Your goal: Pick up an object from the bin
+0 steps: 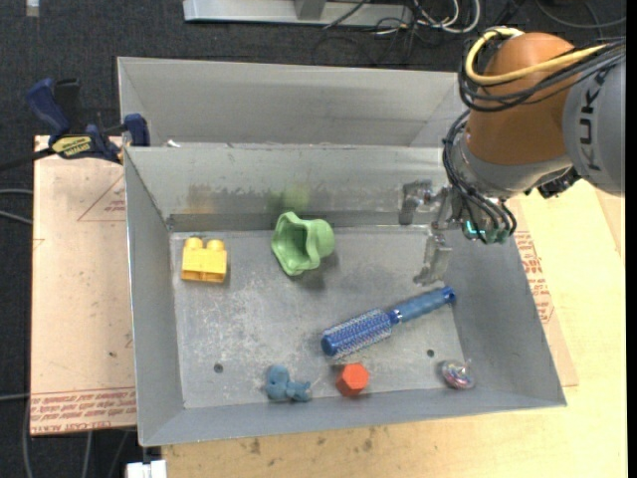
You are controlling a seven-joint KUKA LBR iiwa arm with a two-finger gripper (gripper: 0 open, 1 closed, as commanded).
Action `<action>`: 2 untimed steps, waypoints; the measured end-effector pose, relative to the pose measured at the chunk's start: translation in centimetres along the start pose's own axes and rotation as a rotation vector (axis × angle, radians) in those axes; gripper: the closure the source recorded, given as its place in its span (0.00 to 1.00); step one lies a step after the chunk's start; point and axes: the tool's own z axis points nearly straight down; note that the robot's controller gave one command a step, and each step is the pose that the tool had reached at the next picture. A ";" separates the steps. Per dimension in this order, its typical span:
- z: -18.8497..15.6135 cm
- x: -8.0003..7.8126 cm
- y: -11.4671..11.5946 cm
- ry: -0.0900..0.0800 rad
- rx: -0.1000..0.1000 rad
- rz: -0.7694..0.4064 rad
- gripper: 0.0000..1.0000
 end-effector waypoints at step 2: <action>12.2 2.1 -3.6 -0.007 0.002 -0.453 1.00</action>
Offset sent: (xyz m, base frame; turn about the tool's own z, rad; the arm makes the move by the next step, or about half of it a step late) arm -0.0226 -0.0365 -0.1220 -0.4563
